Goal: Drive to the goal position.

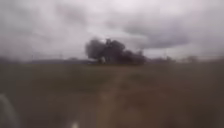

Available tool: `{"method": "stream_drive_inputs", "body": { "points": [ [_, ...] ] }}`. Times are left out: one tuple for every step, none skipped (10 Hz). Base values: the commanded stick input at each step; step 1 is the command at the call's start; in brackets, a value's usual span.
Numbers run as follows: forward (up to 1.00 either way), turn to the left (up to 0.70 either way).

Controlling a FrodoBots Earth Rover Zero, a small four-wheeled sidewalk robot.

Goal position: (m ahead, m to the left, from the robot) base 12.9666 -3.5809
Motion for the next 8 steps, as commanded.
{"method": "stream_drive_inputs", "body": {
  "points": [
    [0.7,0.0],
    [0.7,0.0],
    [0.7,0.0],
    [0.7,0.0],
    [0.7,0.0],
    [0.7,0.0],
    [0.7,0.0],
    [0.7,0.0]
  ]
}}
